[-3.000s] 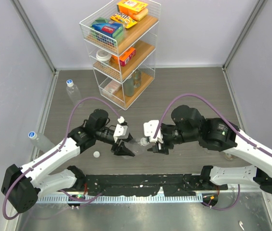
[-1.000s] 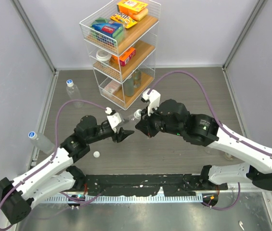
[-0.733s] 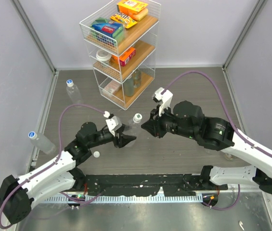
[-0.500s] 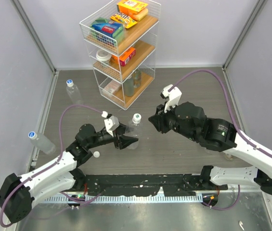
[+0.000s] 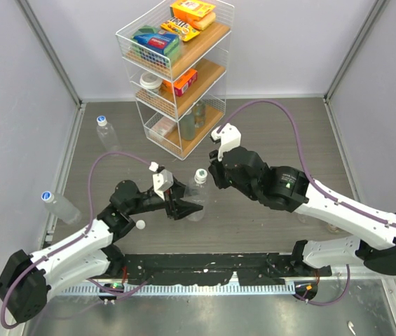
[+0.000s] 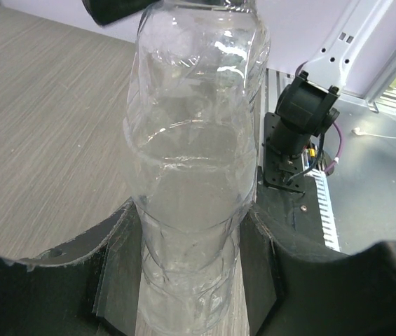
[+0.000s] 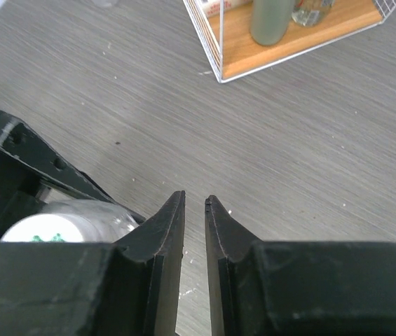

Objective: Screw on the bottle caps
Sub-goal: Screw the bottle cap onto the plastic bottle.

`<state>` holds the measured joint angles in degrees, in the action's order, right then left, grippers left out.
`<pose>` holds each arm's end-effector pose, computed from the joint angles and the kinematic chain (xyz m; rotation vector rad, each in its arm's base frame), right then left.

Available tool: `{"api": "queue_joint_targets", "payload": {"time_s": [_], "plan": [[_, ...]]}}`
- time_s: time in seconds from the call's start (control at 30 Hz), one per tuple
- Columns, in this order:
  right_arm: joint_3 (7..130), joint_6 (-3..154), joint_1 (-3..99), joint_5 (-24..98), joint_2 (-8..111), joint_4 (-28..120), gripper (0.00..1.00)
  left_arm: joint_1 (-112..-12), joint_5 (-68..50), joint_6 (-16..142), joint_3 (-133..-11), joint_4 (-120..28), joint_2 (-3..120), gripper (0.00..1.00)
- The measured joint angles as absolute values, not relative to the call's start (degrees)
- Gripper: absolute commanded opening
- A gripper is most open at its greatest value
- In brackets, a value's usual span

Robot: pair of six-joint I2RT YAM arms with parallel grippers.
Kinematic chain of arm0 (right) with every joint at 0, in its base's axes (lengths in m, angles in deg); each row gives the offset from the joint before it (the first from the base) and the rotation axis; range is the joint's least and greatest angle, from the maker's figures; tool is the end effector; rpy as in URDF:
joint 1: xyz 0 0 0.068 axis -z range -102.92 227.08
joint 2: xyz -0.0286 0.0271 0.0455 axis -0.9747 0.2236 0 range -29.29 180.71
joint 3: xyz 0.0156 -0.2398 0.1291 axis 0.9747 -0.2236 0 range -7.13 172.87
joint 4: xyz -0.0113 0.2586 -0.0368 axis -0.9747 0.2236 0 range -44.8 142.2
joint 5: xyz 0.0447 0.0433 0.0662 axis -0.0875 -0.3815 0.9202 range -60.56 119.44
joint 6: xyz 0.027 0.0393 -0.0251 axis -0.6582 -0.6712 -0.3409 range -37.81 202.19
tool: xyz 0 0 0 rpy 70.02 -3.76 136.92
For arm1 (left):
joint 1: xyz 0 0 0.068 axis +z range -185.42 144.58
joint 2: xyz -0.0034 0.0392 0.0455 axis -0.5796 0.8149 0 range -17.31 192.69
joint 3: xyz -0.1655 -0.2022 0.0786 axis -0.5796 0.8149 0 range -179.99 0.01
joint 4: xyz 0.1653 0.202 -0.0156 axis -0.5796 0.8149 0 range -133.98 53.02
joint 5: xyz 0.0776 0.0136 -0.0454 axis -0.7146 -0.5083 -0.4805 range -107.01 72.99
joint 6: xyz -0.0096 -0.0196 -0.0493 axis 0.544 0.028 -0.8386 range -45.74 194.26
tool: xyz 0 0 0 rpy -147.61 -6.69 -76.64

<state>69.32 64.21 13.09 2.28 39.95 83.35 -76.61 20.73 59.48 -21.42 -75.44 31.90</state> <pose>0.1253 0.2198 0.3964 -0.5428 1.9958 0.3878 0.1317 -0.1443 0.2589 0.9105 1.3902 -1.2526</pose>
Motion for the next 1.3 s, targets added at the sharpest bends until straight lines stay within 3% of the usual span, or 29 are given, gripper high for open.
{"api": "queue_joint_targets", "payload": {"time_s": [0.9, 1.17, 1.27, 1.3], "plan": [[66.52, 62.71, 13.44, 11.66, 32.84, 75.75, 0.24, -76.61, 17.21, 56.66, -21.42, -75.51, 33.54, 0.00], [64.33, 65.05, 13.38, 28.31, 27.64, 73.98, 0.25, -76.61, 14.63, 56.15, -21.42, -75.40, 33.98, 0.00], [63.28, 66.16, 13.16, 30.24, 25.78, 73.25, 0.34, -76.61, 14.52, 56.13, -21.42, -75.40, 33.95, 0.00], [63.13, 66.66, 13.09, 29.10, 25.32, 73.34, 0.47, -76.61, 14.63, 56.11, -21.42, -75.40, 33.95, 0.00]]}}
